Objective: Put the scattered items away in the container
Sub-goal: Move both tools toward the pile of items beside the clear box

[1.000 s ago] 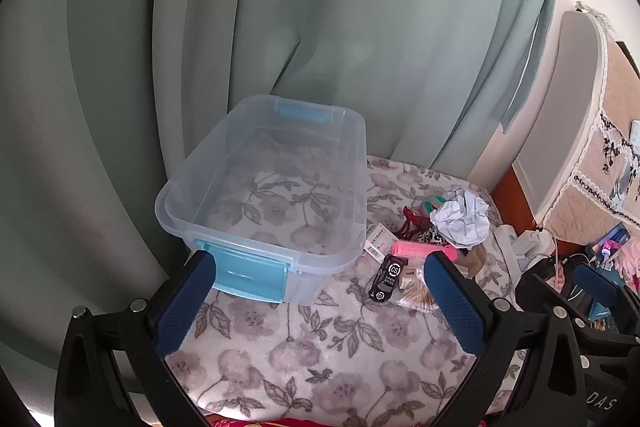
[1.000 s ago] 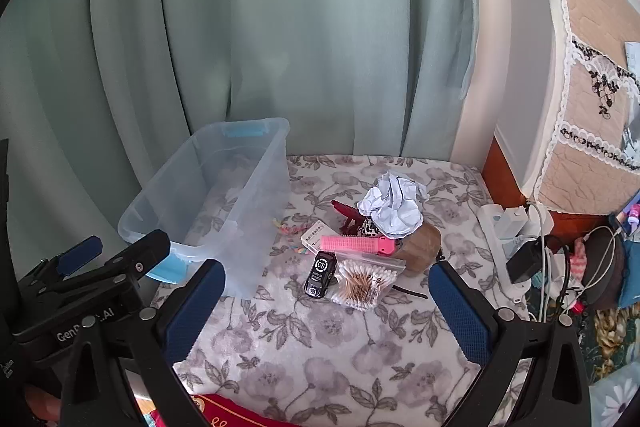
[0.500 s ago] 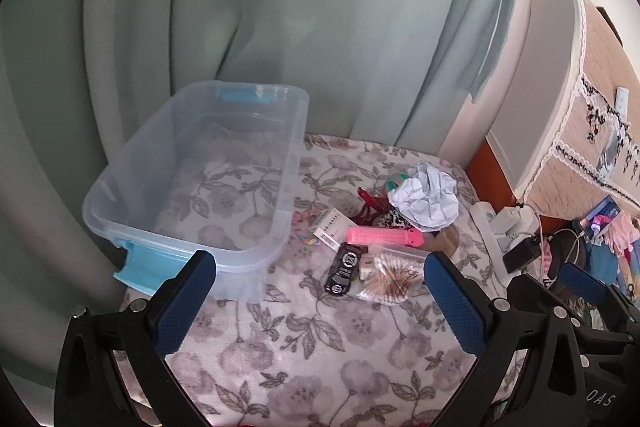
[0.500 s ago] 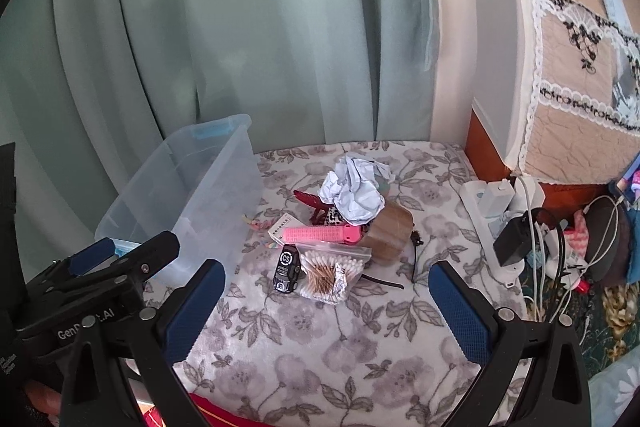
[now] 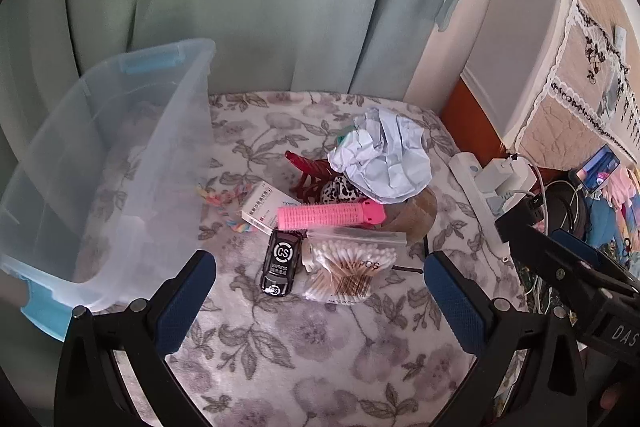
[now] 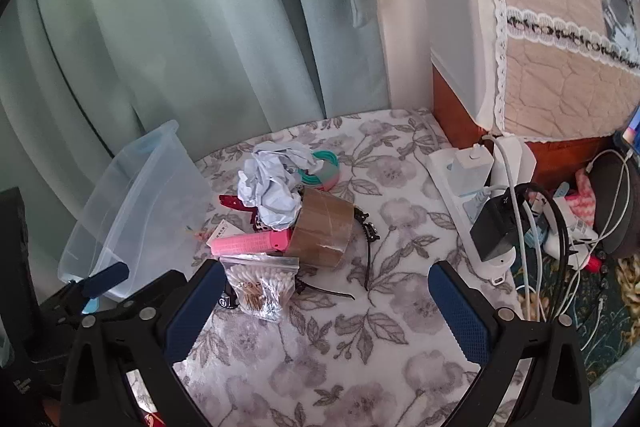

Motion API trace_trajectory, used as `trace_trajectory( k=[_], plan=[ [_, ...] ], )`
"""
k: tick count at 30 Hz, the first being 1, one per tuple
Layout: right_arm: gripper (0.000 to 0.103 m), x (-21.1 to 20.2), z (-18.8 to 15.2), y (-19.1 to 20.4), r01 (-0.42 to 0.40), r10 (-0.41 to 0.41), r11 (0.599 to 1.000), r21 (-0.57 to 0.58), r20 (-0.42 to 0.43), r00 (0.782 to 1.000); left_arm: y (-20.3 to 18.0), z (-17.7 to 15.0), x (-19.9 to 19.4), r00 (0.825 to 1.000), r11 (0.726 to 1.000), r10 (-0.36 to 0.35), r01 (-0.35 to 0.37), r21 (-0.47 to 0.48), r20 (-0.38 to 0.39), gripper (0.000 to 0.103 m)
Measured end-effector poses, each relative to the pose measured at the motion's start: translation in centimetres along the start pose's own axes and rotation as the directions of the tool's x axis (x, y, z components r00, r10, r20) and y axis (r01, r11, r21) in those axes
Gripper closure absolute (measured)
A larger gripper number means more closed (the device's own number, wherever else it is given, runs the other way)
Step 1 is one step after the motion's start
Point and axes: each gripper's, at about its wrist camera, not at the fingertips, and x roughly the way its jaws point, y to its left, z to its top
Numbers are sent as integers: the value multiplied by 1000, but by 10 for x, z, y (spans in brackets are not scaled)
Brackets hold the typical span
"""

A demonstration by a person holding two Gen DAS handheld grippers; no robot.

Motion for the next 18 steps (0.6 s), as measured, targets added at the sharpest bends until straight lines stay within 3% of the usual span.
trace_trajectory(
  k=[10,18],
  plan=[
    [4,51,-3,-7,-39,39,999,4,-113,993,13,-15,53,993,998,60,-61,-2,-103,0],
    [9,88,-21,7,-120,117,993,-1,-213,970,27,-24,76,980,992,127,-128,2,-152,15]
  ],
)
